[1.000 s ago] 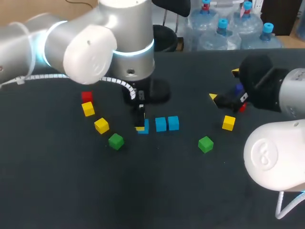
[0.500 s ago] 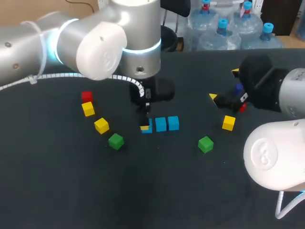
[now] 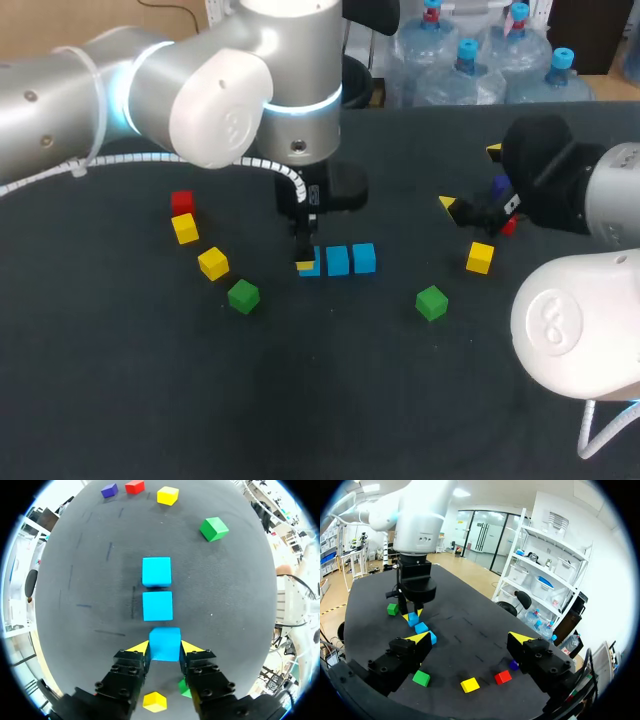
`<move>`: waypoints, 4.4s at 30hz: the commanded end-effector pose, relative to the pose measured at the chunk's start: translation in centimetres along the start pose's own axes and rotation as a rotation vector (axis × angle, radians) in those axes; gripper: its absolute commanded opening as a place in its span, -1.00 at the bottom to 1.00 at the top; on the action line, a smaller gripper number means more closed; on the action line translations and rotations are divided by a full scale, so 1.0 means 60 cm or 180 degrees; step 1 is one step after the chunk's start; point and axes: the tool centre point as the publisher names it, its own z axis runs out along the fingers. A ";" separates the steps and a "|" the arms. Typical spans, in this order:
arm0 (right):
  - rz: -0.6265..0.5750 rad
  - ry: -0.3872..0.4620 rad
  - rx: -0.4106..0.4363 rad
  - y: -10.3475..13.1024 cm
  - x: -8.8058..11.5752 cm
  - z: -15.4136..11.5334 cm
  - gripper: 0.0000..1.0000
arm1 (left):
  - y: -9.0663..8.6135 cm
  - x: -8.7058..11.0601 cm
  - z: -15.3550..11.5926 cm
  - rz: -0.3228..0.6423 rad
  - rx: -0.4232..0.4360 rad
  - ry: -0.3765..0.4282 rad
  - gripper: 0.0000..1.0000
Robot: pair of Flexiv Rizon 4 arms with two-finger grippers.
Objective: Place the blue cubes, place green cubes on the blue cubes, place the yellow cubes on the green cubes, then place the red cubes on the yellow cubes, and place purple cube on the red cubes.
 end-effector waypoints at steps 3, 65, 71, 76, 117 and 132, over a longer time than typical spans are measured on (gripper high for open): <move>0.0001 -0.0005 -0.0010 -0.002 0.001 0.000 1.00 | 0.008 -0.005 0.006 0.0004 0.0029 0.0021 -1.00; 0.0001 -0.0005 -0.0010 -0.002 0.001 0.000 1.00 | 0.013 -0.003 0.025 -0.0028 0.0092 -0.0017 0.94; 0.0001 -0.0005 -0.0010 -0.002 0.001 0.000 1.00 | 0.015 0.001 0.026 -0.0068 0.0100 -0.0026 -0.41; 0.0001 -0.0005 -0.0010 -0.002 0.001 0.000 1.00 | 0.015 0.000 0.026 -0.0065 0.0100 -0.0045 -1.00; 0.0001 -0.0005 -0.0010 -0.002 0.001 0.000 1.00 | 0.012 0.002 0.034 0.0055 0.0139 -0.0021 0.43; 0.0001 -0.0005 -0.0010 -0.002 0.001 0.000 1.00 | -0.010 0.031 -0.014 0.0011 0.0075 -0.0081 1.00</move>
